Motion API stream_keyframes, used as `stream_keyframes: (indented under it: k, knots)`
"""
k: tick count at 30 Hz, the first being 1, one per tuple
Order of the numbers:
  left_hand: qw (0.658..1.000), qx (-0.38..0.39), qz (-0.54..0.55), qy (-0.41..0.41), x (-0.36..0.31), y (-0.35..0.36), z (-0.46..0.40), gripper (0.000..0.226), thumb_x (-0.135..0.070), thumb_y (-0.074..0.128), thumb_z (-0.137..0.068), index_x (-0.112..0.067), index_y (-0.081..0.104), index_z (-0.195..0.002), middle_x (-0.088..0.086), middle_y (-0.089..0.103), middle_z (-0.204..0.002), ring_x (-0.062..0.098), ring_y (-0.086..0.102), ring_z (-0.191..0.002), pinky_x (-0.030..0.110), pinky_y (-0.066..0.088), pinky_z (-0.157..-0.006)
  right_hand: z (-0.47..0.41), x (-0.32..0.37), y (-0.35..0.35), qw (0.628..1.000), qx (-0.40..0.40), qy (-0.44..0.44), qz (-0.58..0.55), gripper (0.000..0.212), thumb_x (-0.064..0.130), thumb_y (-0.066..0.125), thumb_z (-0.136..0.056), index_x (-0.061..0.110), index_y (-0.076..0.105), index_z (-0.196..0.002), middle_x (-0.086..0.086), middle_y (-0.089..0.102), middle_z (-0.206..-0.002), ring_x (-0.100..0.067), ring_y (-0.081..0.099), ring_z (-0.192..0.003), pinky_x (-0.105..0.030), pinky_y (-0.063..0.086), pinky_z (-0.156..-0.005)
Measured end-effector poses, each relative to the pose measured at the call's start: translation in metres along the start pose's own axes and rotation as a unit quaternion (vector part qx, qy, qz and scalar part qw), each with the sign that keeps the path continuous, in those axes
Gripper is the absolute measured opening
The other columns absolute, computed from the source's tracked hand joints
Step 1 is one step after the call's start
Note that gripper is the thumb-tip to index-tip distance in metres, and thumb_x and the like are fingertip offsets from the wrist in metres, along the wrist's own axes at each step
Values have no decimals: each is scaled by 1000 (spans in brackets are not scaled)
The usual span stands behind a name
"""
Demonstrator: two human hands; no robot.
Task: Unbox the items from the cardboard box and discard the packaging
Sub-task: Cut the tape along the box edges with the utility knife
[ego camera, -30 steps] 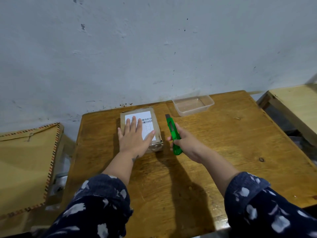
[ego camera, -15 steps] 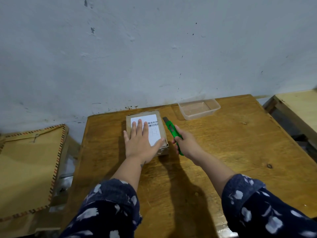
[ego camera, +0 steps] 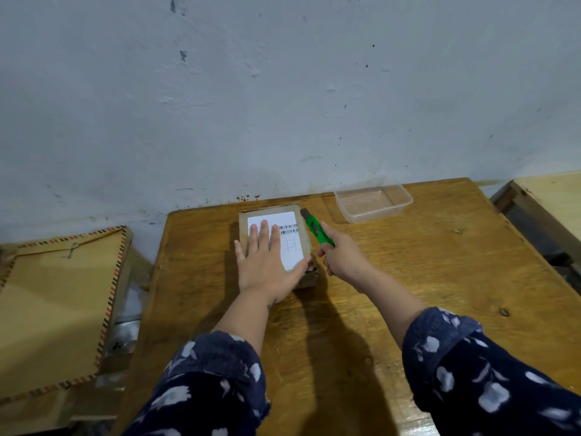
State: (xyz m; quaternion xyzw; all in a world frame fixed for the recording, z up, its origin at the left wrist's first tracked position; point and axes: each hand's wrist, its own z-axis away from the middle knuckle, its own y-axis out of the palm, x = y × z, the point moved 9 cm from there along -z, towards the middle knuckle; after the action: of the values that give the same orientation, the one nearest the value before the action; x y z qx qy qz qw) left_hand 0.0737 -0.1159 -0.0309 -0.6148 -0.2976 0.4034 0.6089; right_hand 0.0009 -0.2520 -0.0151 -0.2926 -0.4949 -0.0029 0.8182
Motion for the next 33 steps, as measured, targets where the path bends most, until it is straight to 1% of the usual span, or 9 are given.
stream_keyframes:
  k: [2,7,10,13,16,18,22,24,33]
  knots:
    - [1000,0,-3,1,0,0,0,97,-83,12,-78,-22,-4,-152,2,-14,-161,25,-17,-146,56,-6,-117,-2,1,0,1000,-5,1,7,58,7,38,-97,30,24,-149,-9,55,-126,-11,46,-72,-30,44,-64]
    - [1000,0,-1,6,0,0,0,96,-81,14,-80,-22,-5,-152,2,-15,-161,25,-18,-146,56,-5,-117,-12,7,-8,999,-30,-3,20,49,14,39,-99,28,34,-145,-3,50,-100,-10,44,-59,-25,39,-50]
    - [1000,-3,6,-2,1,0,0,101,-86,6,-74,-22,-5,-152,2,-14,-161,23,-17,-146,55,-6,-117,-15,3,-21,997,-56,-11,48,40,21,43,-99,29,46,-138,1,50,-88,-6,40,-57,-20,36,-48]
    - [1000,-7,3,-3,0,1,0,105,-87,2,-71,-22,-4,-153,2,-14,-161,24,-17,-147,55,-5,-117,-10,-7,-25,996,-66,-9,57,39,20,45,-98,31,50,-136,8,51,-79,-4,41,-56,-18,34,-47]
    - [1000,-8,2,-4,0,1,-1,105,-87,4,-72,-21,-4,-153,2,-13,-161,24,-16,-147,55,-5,-117,-1,-5,-27,992,-81,-31,89,40,19,45,-98,30,50,-136,0,63,-98,-7,51,-62,-16,32,-47]
    - [1000,-10,-1,-4,0,1,-1,105,-87,3,-72,-21,-3,-153,3,-13,-161,24,-16,-147,55,-5,-117,0,-2,-28,988,-92,-42,113,40,19,46,-98,28,50,-137,-2,65,-122,-16,63,-86,-17,37,-52]
    - [1000,-10,-3,-4,0,0,0,103,-86,3,-73,-21,-3,-153,3,-13,-161,24,-15,-147,55,-4,-117,5,-3,-27,988,-94,-48,117,40,18,47,-97,26,51,-136,-1,60,-132,-21,61,-111,-24,47,-80]
    - [1000,-13,-4,-4,0,0,1,102,-86,4,-74,-22,-3,-153,3,-12,-161,24,-15,-147,55,-2,-118,11,-6,-28,986,-91,-58,124,40,17,48,-97,26,52,-135,-1,62,-130,-22,61,-112,-26,47,-83]
    - [1000,-14,-5,-8,-1,0,0,99,-84,4,-76,-22,-2,-153,3,-11,-161,24,-14,-147,55,-3,-118,27,-8,-31,977,-103,-52,179,39,21,45,-98,30,51,-135,-5,68,-117,-24,66,-93,-26,46,-64]
